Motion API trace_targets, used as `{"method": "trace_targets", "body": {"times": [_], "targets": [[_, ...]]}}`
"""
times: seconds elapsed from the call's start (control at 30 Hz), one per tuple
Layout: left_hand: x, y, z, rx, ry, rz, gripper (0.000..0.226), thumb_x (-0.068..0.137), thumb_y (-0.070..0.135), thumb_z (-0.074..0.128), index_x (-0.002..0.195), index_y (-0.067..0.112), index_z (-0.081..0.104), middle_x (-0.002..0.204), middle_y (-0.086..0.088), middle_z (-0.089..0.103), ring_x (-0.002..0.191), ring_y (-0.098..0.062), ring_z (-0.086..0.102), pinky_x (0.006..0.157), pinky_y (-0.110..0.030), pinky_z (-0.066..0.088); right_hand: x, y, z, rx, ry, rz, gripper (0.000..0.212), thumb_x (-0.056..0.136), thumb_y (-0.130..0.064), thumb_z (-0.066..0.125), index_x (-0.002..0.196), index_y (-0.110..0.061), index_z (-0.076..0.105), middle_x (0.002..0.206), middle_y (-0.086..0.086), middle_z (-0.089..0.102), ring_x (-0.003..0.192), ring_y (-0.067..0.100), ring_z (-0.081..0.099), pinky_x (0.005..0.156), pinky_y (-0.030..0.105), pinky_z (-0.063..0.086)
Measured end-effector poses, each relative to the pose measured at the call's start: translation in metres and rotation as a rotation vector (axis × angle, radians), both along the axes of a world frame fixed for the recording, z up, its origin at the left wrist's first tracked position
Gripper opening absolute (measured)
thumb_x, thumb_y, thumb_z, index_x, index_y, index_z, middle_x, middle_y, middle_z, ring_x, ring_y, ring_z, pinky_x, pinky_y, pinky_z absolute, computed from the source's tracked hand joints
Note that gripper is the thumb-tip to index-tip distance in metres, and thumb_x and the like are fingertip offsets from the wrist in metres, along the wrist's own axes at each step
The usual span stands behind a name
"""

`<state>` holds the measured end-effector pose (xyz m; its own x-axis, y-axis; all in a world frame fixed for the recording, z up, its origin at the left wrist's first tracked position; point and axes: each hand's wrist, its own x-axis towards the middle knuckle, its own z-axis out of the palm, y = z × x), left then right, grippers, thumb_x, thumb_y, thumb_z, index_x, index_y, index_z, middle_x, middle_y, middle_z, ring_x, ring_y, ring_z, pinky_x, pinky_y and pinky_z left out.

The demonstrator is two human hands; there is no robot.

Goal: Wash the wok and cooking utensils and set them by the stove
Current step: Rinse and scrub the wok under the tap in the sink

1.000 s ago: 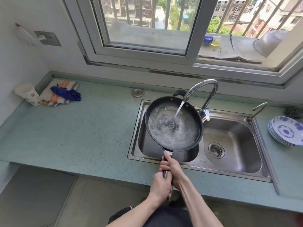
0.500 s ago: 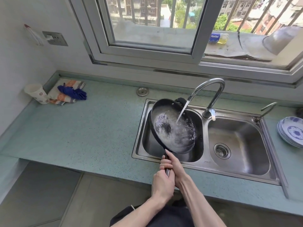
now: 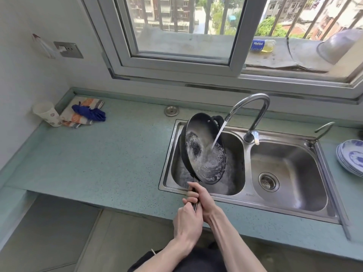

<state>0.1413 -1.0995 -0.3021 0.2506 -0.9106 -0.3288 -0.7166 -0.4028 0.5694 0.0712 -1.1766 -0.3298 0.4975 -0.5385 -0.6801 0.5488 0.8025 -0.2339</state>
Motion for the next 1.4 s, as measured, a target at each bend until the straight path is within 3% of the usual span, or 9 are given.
{"method": "trace_targets", "body": {"times": [0.57, 0.67, 0.77, 0.87, 0.93, 1.0, 1.1, 1.3, 1.4], "targets": [[0.026, -0.005, 0.011, -0.022, -0.424, -0.212, 0.041, 0.107, 0.046, 0.030, 0.110, 0.017, 0.059, 0.102, -0.008, 0.075, 0.098, -0.029, 0.072, 0.077, -0.040, 0.053, 0.021, -0.004, -0.010, -0.023, -0.243, 0.021, 0.042, 0.094, -0.013, 0.054, 0.071, -0.028, 0.021, 0.041, -0.014, 0.026, 0.030, 0.005, 0.026, 0.075, 0.028, 0.056], [0.029, -0.006, 0.016, 0.000, -0.481, -0.251, 0.033, 0.095, 0.047, 0.062, 0.090, 0.016, 0.066, 0.070, -0.007, 0.073, 0.065, -0.023, 0.074, 0.053, -0.035, 0.055, 0.022, -0.003, -0.011, 0.002, -0.368, -0.018, 0.041, 0.094, -0.011, 0.050, 0.062, -0.025, 0.029, 0.040, -0.013, 0.029, 0.029, 0.005, 0.028, 0.054, 0.023, 0.050], [0.028, -0.007, 0.010, -0.014, -0.537, -0.322, 0.041, 0.061, 0.039, 0.094, 0.060, 0.016, 0.060, 0.038, -0.003, 0.054, 0.030, -0.018, 0.057, 0.029, -0.025, 0.039, 0.024, -0.002, -0.015, -0.009, -0.427, -0.035, 0.042, 0.093, -0.009, 0.050, 0.067, -0.026, 0.023, 0.040, -0.013, 0.031, 0.029, 0.005, 0.030, 0.056, 0.015, 0.033], [0.030, -0.009, 0.010, -0.017, -0.538, -0.311, 0.042, 0.061, 0.040, 0.094, 0.061, 0.015, 0.060, 0.038, -0.003, 0.054, 0.031, -0.019, 0.057, 0.030, -0.025, 0.040, 0.025, -0.002, -0.017, -0.035, -0.396, -0.015, 0.043, 0.094, -0.009, 0.050, 0.071, -0.028, 0.019, 0.041, -0.013, 0.031, 0.029, 0.005, 0.029, 0.065, 0.016, 0.022], [0.032, -0.007, 0.015, -0.022, -0.542, -0.310, 0.034, 0.082, 0.046, 0.078, 0.078, 0.014, 0.065, 0.056, -0.006, 0.067, 0.049, -0.021, 0.069, 0.042, -0.032, 0.050, 0.027, -0.003, -0.015, -0.024, -0.367, -0.007, 0.043, 0.093, -0.010, 0.050, 0.066, -0.027, 0.022, 0.040, -0.013, 0.030, 0.029, 0.005, 0.028, 0.063, 0.016, 0.022], [0.032, -0.005, 0.013, 0.004, -0.518, -0.274, 0.035, 0.104, 0.046, 0.044, 0.105, 0.016, 0.062, 0.090, -0.008, 0.076, 0.084, -0.025, 0.075, 0.068, -0.039, 0.056, 0.027, -0.003, -0.011, -0.012, -0.322, 0.000, 0.044, 0.093, -0.010, 0.051, 0.060, -0.026, 0.026, 0.040, -0.013, 0.028, 0.029, 0.005, 0.026, 0.057, 0.015, 0.027], [0.032, -0.004, 0.009, -0.028, -0.434, -0.234, 0.039, 0.107, 0.044, 0.031, 0.114, 0.017, 0.057, 0.105, -0.007, 0.074, 0.100, -0.027, 0.071, 0.081, -0.040, 0.052, 0.027, -0.003, -0.005, -0.007, -0.197, 0.017, 0.045, 0.094, -0.011, 0.052, 0.062, -0.026, 0.025, 0.042, -0.014, 0.024, 0.030, 0.004, 0.023, 0.047, 0.020, 0.042], [0.028, -0.004, -0.006, -0.032, -0.007, -0.039, 0.038, 0.101, 0.043, 0.040, 0.099, 0.016, 0.067, 0.094, -0.009, 0.075, 0.092, -0.030, 0.070, 0.073, -0.039, 0.049, 0.028, -0.004, -0.002, -0.057, 0.207, 0.020, 0.040, 0.099, -0.020, 0.061, 0.068, -0.025, 0.036, 0.052, -0.013, 0.020, 0.036, 0.004, 0.022, 0.054, 0.024, 0.042], [0.022, -0.007, -0.005, 0.025, 0.443, 0.124, 0.040, 0.102, 0.039, 0.047, 0.072, 0.016, 0.060, 0.060, -0.006, 0.066, 0.052, -0.026, 0.062, 0.052, -0.037, 0.046, 0.023, -0.006, -0.005, -0.082, 0.359, 0.003, 0.034, 0.101, -0.040, 0.061, 0.080, -0.022, 0.041, 0.058, -0.010, 0.025, 0.041, 0.006, 0.029, 0.060, 0.026, 0.030]]}}
